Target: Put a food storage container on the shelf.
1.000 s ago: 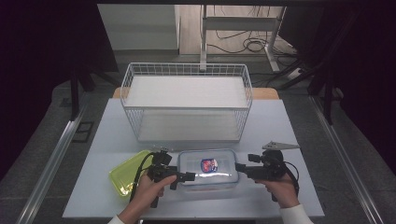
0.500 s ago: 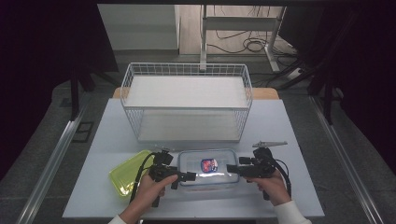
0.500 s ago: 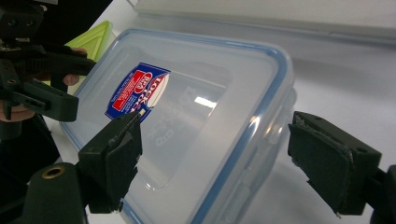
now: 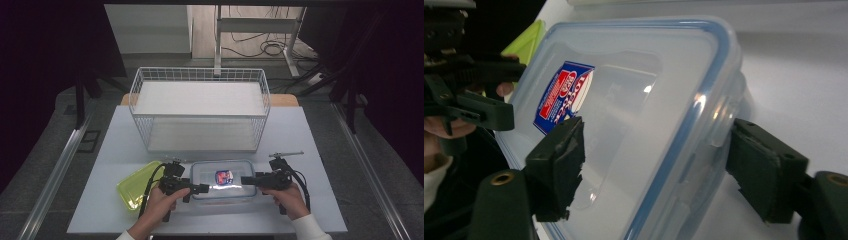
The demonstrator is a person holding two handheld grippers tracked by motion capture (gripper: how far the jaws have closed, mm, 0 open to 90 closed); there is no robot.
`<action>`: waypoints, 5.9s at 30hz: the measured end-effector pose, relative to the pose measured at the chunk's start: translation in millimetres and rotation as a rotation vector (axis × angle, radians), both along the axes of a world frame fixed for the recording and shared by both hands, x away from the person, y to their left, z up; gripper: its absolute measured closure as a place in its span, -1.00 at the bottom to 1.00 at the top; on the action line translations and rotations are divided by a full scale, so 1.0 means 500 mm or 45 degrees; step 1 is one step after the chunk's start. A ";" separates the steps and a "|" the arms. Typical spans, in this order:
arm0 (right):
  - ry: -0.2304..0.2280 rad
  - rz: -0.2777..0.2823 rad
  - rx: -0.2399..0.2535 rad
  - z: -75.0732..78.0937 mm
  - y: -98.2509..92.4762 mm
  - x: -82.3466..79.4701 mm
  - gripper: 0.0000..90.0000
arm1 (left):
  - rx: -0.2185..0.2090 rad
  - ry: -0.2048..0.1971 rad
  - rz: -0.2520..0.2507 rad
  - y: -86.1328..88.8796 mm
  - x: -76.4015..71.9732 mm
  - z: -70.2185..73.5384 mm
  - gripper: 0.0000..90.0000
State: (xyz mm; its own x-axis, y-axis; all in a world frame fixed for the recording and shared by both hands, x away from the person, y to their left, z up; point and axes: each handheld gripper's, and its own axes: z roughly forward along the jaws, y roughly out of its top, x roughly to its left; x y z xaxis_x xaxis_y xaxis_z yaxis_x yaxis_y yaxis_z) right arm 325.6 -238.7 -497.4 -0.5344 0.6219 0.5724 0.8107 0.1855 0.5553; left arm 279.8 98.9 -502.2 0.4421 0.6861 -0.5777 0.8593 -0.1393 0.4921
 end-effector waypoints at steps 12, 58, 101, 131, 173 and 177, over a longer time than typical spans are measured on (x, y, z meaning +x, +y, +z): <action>-0.099 0.010 0.031 0.021 -0.023 -0.045 -0.12 | 0.001 -0.140 0.023 0.010 -0.049 0.019 -0.30; -0.204 0.028 0.117 0.035 -0.048 -0.090 0.11 | -0.081 -0.268 -0.054 0.045 -0.080 0.026 0.13; -0.416 0.058 0.186 0.185 -0.023 -0.050 0.13 | -0.105 -0.482 -0.046 0.084 -0.044 0.186 0.18; -0.573 0.087 0.201 0.356 0.061 0.054 0.13 | -0.079 -0.689 -0.031 0.166 0.047 0.351 0.18; -0.446 0.039 0.133 0.410 0.122 0.244 0.07 | -0.093 -0.595 0.016 0.210 0.232 0.382 0.10; -0.414 0.012 0.118 0.415 0.124 0.257 0.07 | -0.110 -0.572 0.021 0.211 0.245 0.382 0.09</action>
